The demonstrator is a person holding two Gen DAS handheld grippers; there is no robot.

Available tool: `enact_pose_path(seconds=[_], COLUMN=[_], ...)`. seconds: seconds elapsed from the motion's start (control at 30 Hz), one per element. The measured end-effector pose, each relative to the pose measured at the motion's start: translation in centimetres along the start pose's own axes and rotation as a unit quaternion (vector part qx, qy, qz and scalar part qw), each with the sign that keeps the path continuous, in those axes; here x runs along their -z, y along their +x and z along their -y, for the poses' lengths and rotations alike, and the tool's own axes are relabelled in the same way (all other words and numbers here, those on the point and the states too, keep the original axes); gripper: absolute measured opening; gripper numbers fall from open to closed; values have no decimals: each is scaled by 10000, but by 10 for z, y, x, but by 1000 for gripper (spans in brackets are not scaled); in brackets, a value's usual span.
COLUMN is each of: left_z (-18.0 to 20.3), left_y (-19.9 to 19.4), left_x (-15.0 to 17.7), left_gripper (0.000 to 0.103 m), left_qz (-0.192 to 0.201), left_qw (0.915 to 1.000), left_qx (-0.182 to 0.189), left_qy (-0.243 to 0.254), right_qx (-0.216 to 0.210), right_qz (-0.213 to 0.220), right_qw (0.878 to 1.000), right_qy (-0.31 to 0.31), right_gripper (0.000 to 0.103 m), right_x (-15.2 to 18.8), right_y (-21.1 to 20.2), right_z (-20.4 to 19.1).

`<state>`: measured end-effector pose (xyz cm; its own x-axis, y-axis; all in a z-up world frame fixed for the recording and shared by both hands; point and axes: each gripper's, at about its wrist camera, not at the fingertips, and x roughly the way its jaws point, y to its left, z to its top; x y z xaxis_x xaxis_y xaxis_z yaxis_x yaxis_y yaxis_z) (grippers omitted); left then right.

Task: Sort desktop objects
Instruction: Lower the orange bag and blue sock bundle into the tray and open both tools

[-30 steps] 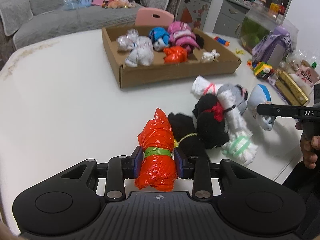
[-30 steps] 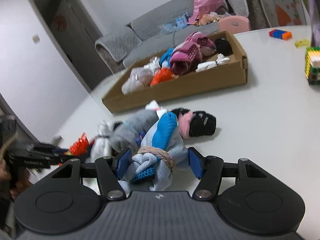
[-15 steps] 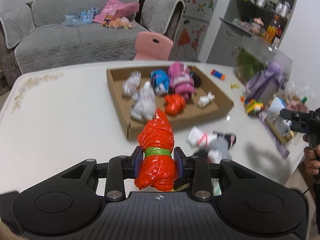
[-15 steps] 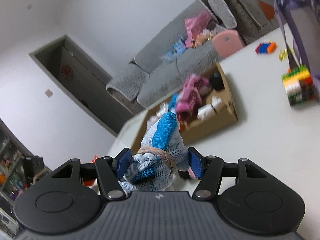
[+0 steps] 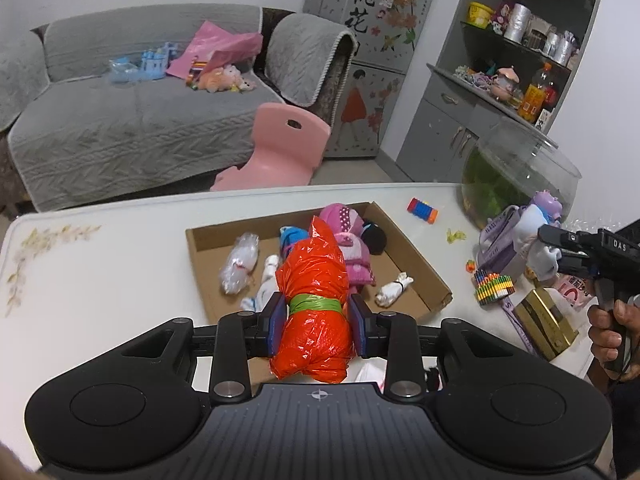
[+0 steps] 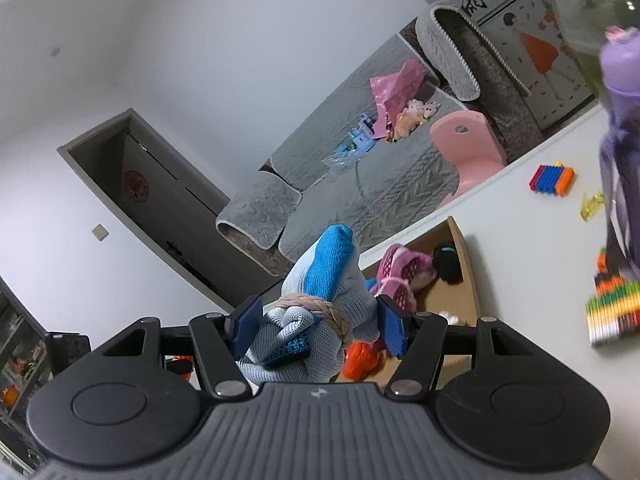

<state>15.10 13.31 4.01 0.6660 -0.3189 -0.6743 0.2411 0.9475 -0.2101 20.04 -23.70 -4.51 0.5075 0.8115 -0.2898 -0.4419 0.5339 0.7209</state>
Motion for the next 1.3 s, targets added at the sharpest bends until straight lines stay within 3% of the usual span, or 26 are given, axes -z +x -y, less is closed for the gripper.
enact_pose_path(seconds=[0.3, 0.57, 0.8, 1.3], left_z=[-2, 2, 3, 27], left_y=[47, 80, 109, 143], left_x=[-7, 1, 14, 34], left_gripper=[40, 40, 40, 41], left_qz=[-78, -137, -312, -557], left_qw=[9996, 9986, 9973, 9922], left_qx=[221, 163, 111, 362], left_qy=[160, 479, 660, 1051], right_qx=[-129, -350, 90, 192], right_qz=[-289, -613, -952, -1427], right_qw=[9995, 9974, 9954, 9895], right_qy=[89, 160, -41, -124], right_gripper=[59, 58, 58, 60], right_x=[-12, -23, -21, 0], right_y=[31, 57, 84, 98], right_z=[8, 16, 22, 32])
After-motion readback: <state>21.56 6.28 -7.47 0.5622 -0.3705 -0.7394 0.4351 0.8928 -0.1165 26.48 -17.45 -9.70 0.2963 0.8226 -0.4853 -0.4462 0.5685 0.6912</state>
